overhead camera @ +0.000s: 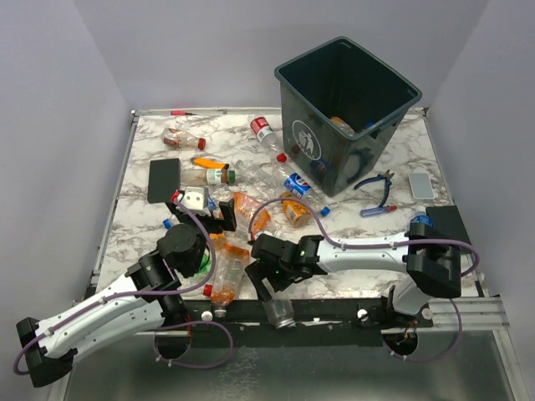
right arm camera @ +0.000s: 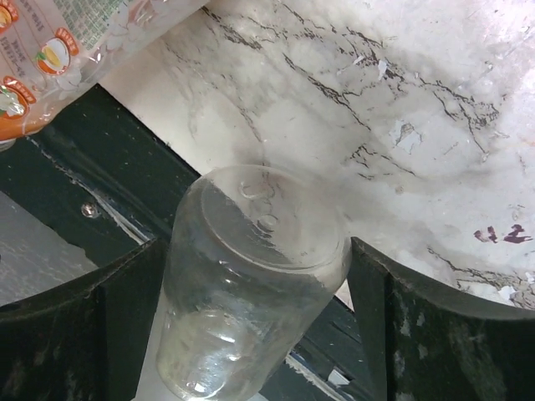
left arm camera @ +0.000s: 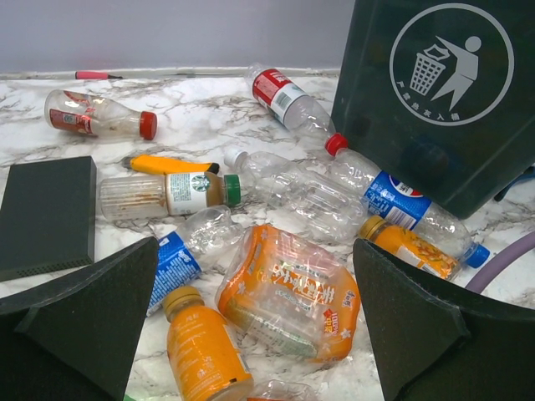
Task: Put the plastic bottles in the bin
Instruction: Pick up the plastic bottle from the corner of the board.
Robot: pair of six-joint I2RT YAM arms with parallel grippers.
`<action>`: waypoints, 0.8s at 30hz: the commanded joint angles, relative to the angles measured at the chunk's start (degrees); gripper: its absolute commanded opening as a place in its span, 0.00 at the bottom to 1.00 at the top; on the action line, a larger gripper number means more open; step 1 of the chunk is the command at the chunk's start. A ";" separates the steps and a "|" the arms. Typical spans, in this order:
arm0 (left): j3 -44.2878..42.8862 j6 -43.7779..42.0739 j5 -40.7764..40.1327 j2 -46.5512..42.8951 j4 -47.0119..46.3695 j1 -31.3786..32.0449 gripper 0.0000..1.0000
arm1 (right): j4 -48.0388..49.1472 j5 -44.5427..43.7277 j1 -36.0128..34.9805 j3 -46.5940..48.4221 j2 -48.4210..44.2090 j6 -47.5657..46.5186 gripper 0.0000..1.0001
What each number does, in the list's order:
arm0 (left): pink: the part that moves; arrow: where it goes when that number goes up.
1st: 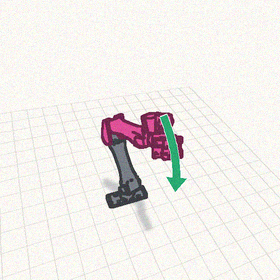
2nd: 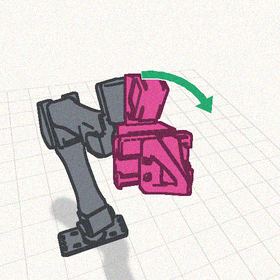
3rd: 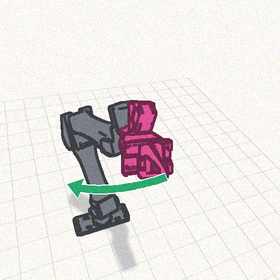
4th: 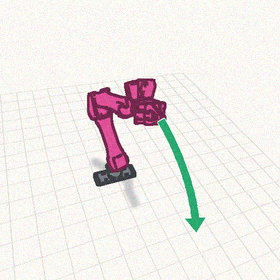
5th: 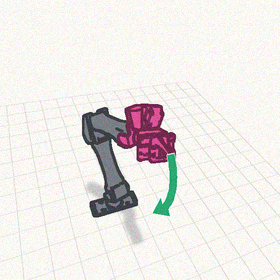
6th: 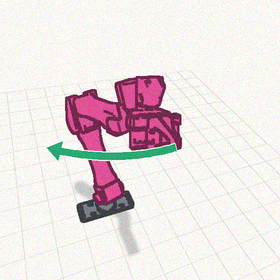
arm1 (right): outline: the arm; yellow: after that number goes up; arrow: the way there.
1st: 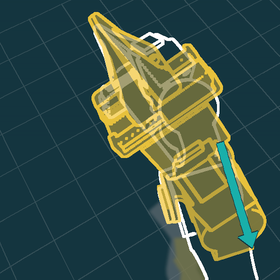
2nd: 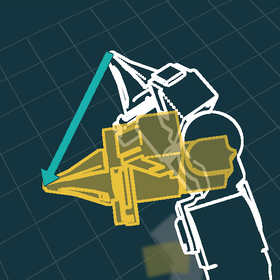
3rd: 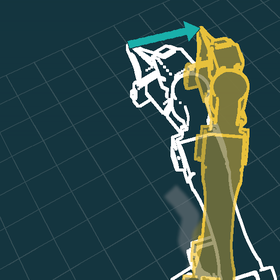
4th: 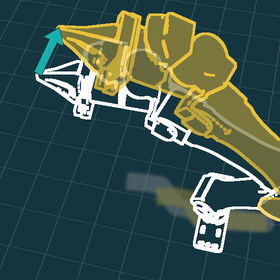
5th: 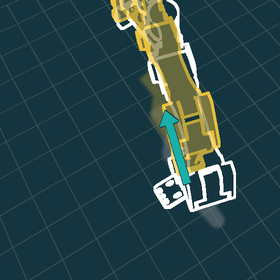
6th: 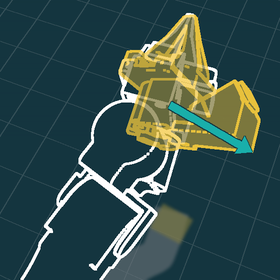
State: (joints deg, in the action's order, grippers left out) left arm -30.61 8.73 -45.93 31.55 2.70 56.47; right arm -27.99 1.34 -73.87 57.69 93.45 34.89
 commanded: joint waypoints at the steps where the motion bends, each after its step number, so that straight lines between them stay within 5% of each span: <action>1: 0.29 0.33 -0.06 -0.12 -0.15 -0.11 0.99 | 1.33 1.03 -0.50 -0.92 0.15 1.16 0.81; 8: 0.46 0.88 0.08 0.03 -0.15 -0.09 0.99 | 0.68 -3.74 -0.54 -1.70 -4.84 2.47 0.55; 16: -2.30 3.03 2.65 1.19 -4.61 -0.09 0.99 | 1.79 -25.66 -0.07 1.84 -22.46 -3.57 0.45; 20: -5.34 2.88 10.46 2.71 -11.05 -0.16 0.99 | 9.02 -37.65 2.36 1.29 -29.85 -7.98 0.45; 24: -10.00 1.76 27.43 7.57 -14.64 -0.29 0.99 | 19.10 -39.37 7.54 -2.05 -36.97 -10.99 0.45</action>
State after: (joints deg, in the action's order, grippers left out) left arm -35.00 10.94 -37.17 35.31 -4.67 56.34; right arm -19.46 -28.97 -70.50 58.06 61.34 28.23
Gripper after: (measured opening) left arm 0.990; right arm 0.690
